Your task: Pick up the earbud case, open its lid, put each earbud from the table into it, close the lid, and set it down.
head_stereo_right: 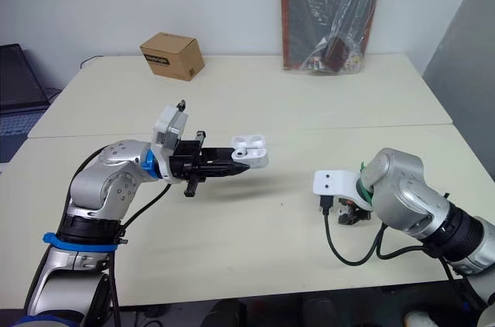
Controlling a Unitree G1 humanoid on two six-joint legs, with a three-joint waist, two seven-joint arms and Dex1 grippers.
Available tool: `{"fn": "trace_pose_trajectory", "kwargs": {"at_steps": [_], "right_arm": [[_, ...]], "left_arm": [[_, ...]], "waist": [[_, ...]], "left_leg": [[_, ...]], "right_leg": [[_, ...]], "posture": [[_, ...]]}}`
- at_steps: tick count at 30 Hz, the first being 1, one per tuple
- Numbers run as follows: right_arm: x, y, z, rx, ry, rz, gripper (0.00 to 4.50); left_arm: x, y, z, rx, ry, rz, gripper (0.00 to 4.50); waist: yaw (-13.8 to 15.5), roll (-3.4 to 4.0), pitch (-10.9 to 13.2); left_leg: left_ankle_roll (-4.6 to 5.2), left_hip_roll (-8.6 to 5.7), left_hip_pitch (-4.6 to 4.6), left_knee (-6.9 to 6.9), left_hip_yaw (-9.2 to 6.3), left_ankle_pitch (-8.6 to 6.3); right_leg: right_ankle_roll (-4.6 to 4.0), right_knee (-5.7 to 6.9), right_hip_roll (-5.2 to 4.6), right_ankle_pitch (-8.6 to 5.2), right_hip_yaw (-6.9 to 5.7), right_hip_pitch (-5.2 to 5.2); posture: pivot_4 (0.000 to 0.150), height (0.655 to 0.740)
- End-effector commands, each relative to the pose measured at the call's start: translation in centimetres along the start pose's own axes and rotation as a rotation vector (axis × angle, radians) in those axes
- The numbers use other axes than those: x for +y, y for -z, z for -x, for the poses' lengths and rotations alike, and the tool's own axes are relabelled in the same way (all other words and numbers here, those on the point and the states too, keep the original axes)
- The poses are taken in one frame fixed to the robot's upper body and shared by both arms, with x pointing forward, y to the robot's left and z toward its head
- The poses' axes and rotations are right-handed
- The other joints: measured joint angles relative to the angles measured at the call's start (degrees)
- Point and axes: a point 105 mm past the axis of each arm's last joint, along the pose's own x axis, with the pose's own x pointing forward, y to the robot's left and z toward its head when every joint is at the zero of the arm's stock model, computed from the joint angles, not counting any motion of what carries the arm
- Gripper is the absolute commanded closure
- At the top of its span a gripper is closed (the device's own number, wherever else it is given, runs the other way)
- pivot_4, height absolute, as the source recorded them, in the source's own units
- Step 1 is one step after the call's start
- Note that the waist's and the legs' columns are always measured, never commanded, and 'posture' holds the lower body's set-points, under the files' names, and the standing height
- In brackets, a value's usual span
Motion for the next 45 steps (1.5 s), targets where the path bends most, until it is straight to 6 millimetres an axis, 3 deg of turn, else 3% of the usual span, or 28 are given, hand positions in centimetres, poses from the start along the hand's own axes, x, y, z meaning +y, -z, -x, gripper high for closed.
{"fn": "trace_pose_trajectory", "kwargs": {"at_steps": [1,19,22,25,34,38,45], "right_arm": [[0.0,-0.5,0.5,0.01,0.012,-0.032,1.79],[0.2,-0.4,-0.5,0.086,0.029,-0.096,1.79],[0.1,-0.4,-0.5,0.093,0.032,-0.099,2.35],[0.2,-0.4,-0.5,0.099,0.028,-0.099,3.36],[0.1,-0.5,-0.6,0.105,0.032,-0.094,3.36],[0.2,-0.4,-0.6,0.11,0.036,-0.091,4.11],[0.4,-0.4,-0.6,0.11,0.027,-0.094,4.11]], "left_arm": [[0.0,-0.9,-0.1,-0.009,-0.002,-0.044,3.72],[0.0,-0.9,-0.2,-0.015,-0.01,-0.042,3.72],[0.0,-0.9,-0.2,-0.015,-0.009,-0.042,3.72],[0.0,-0.9,-0.2,-0.016,-0.009,-0.042,3.72],[0.0,-0.8,-0.3,-0.016,-0.01,-0.042,3.72],[0.0,-0.8,-0.2,-0.016,-0.01,-0.041,3.72],[0.0,-0.7,-0.2,-0.015,-0.008,-0.038,3.72]], "waist": [[0.1,0.0,0.0],[0.0,0.0,0.0],[0.0,0.0,0.0],[0.0,0.0,0.0],[0.0,0.0,0.0],[0.0,0.0,0.0],[0.0,0.0,0.0]], "left_leg": [[0.0,0.0,0.0,0.0,0.01,0.0],[0.0,0.0,-0.02,0.0,0.02,0.0],[0.0,0.0,-0.01,0.0,0.02,0.0],[0.0,0.0,-0.01,0.0,0.02,0.0],[0.0,0.0,-0.01,0.0,0.01,0.0],[0.01,0.0,-0.01,0.0,0.01,0.0],[0.0,0.0,-0.01,0.0,0.01,0.0]], "right_leg": [[0.0,0.0,-0.01,0.0,0.01,0.0],[-0.01,-0.01,-0.02,0.01,0.01,-0.02],[-0.01,-0.01,-0.02,0.01,0.0,-0.02],[0.01,-0.01,-0.02,0.0,0.01,-0.01],[0.01,-0.01,-0.02,0.0,0.0,-0.01],[0.02,-0.01,-0.02,-0.01,0.0,-0.01],[0.18,-0.01,-0.02,-0.11,0.0,-0.01]], "posture": [[0.15,0.74],[0.15,0.74],[0.15,0.74],[0.15,0.74],[0.15,0.74],[0.15,0.74],[0.15,0.74]]}}
